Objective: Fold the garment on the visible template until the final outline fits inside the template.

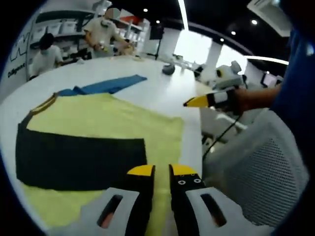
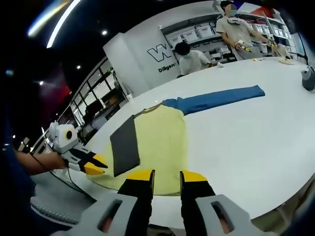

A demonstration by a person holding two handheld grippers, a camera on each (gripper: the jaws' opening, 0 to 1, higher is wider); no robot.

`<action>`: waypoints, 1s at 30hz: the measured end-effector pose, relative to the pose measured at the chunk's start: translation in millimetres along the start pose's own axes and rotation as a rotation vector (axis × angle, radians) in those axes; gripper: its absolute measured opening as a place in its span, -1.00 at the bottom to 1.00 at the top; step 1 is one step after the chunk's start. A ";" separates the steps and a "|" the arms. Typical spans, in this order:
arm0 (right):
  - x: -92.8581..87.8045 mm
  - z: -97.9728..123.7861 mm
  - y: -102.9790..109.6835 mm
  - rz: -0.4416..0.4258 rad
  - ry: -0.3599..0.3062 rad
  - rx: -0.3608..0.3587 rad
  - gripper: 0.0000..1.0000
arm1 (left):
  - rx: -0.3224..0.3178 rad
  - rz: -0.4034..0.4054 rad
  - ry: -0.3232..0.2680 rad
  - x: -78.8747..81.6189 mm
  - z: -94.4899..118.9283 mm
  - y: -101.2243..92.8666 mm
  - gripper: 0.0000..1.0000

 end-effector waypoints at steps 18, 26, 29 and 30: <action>31.2 1.7 -28.0 -0.020 -0.127 -0.050 -0.65 | 0.394 0.173 0.073 2.0 57.5 26.9 0.39; 65.2 2.6 -49.6 -0.081 -0.272 -0.113 -0.61 | 0.513 0.257 0.095 -9.7 89.0 45.5 0.61; 76.9 1.6 -62.4 -0.086 -0.287 -0.142 -0.58 | 0.538 0.275 0.104 -11.6 98.6 50.1 0.73; 83.4 1.8 -71.5 -0.085 -0.309 -0.162 -0.56 | 0.539 0.279 0.100 -11.3 102.5 51.3 0.73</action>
Point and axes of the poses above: the point that each gripper's makers call its tool centre point, and the gripper's own axes: z roughly backward along the fingers, y roughly to its left, x roughly out of its top, the point moved 7 cm from there along z, roughly backward along the fingers, and after that the axes turned 12 degrees about x, right-handed, at the moved point
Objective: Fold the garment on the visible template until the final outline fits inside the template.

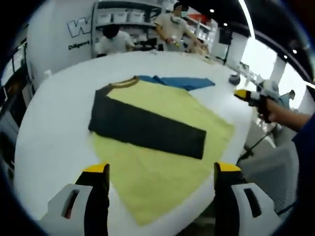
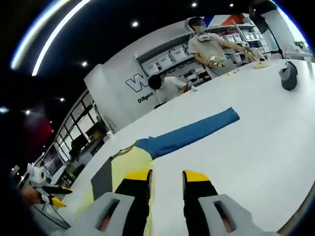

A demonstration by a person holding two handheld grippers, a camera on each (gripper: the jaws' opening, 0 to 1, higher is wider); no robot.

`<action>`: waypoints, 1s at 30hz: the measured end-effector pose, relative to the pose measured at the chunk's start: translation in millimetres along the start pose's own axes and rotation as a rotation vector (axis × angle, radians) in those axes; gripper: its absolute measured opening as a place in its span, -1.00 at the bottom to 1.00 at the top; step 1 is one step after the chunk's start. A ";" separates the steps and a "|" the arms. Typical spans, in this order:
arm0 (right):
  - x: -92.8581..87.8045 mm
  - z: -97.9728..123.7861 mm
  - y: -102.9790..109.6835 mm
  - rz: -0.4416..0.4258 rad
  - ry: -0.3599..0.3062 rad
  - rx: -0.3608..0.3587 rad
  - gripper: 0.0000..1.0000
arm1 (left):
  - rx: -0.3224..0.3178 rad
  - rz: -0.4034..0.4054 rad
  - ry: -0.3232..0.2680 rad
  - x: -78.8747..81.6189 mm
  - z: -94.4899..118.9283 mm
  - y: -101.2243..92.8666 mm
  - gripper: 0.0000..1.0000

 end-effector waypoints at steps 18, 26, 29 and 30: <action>57.6 -77.0 -108.4 -0.132 -0.233 -0.264 -0.16 | 0.059 0.067 0.040 3.2 20.8 3.2 0.72; 67.8 -103.4 -138.4 -0.140 -0.247 -0.341 -0.15 | 0.071 0.087 0.062 4.4 20.1 9.2 0.70; 67.7 -110.0 -159.1 -0.168 -0.239 -0.381 -0.16 | 0.079 0.092 0.068 5.4 18.4 10.9 0.68; 67.3 -111.1 -155.3 -0.157 -0.230 -0.386 -0.16 | 0.082 0.091 0.070 5.9 17.3 11.1 0.68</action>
Point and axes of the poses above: the point that each gripper's makers call its tool centre point, and the gripper's own axes: z roughly backward along the fingers, y roughly to its left, x roughly out of its top, the point moved 7 cm from there along z, roughly backward along the fingers, and after that the axes turned 12 degrees about x, right-handed, at the moved point
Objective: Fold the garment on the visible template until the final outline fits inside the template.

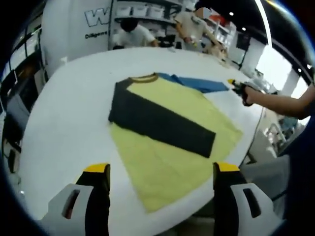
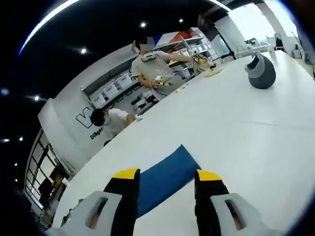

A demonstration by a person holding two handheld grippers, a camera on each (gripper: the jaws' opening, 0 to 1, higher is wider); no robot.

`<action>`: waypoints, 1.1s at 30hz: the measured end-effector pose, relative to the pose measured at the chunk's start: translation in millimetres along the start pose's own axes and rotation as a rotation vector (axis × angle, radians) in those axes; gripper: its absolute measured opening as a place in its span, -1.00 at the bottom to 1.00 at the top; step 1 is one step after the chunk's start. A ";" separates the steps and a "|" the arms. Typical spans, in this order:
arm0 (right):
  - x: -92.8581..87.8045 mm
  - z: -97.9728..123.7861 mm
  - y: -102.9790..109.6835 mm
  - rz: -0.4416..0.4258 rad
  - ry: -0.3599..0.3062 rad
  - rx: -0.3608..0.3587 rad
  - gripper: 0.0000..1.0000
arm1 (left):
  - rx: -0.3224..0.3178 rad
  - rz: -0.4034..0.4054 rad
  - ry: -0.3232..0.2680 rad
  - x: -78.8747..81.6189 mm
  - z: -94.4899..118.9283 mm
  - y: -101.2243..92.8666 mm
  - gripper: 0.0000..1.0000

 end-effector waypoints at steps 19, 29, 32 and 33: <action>-2.2 -23.4 -11.8 0.006 0.040 0.002 -0.23 | -0.006 0.001 0.025 -2.8 -5.9 -5.7 0.66; -6.3 -28.1 -10.4 -0.200 -0.011 0.026 -0.59 | -0.012 0.000 0.021 0.9 -5.7 -11.3 0.65; -11.8 -25.7 0.6 -0.246 0.007 0.070 -0.60 | -0.014 -0.002 0.026 -0.7 -5.4 -11.6 0.64; -13.8 -22.9 3.1 -0.251 0.019 0.068 -0.61 | -0.015 -0.003 0.026 -1.4 -6.1 -11.2 0.64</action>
Point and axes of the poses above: the point that each gripper's makers call its tool centre point, and the gripper's own axes: z roughly backward along the fingers, y roughly to its left, x roughly out of its top, the point moved 7 cm from there along z, roughly backward along the fingers, and after that the axes turned 12 degrees about x, right-handed, at the moved point
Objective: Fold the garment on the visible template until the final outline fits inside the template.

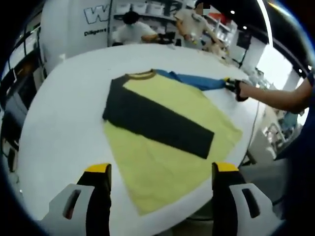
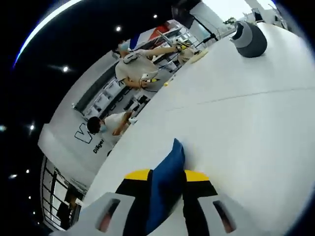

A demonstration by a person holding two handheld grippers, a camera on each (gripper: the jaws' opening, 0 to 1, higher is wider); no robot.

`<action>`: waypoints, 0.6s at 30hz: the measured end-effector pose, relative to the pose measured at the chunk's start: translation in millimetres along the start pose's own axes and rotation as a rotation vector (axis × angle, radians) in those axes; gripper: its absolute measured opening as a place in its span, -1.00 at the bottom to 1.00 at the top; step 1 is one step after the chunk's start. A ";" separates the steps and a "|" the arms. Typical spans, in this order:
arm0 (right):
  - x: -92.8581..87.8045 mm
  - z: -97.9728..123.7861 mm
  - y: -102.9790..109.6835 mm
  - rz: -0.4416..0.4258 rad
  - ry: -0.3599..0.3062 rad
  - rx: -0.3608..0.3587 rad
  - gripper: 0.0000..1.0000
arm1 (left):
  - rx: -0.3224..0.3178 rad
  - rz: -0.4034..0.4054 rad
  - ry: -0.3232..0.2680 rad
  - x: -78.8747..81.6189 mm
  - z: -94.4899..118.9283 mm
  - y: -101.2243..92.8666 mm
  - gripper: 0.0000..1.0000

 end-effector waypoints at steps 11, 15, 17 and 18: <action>7.1 2.9 -6.8 -0.020 -0.052 -0.038 -0.63 | -0.012 -0.008 -0.003 3.2 -1.9 -4.9 0.63; 16.2 5.7 -18.4 -0.064 -0.100 -0.055 -0.73 | -0.005 -0.011 -0.001 1.6 -0.8 -4.6 0.63; 18.5 3.7 -23.8 -0.040 -0.096 -0.074 -0.81 | -0.001 -0.013 0.001 0.9 -0.3 -4.4 0.63; 18.7 3.3 -25.2 -0.028 -0.091 -0.077 -0.87 | 0.001 -0.013 0.003 0.5 -0.4 -3.9 0.63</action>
Point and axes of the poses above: the point that each gripper's makers call its tool centre point, and the gripper's own axes: z roughly backward along the fingers, y roughly to its left, x roughly out of its top, the point moved 7 cm from there along z, roughly backward along the fingers, and after that the axes turned 12 degrees about x, right-handed, at the moved point
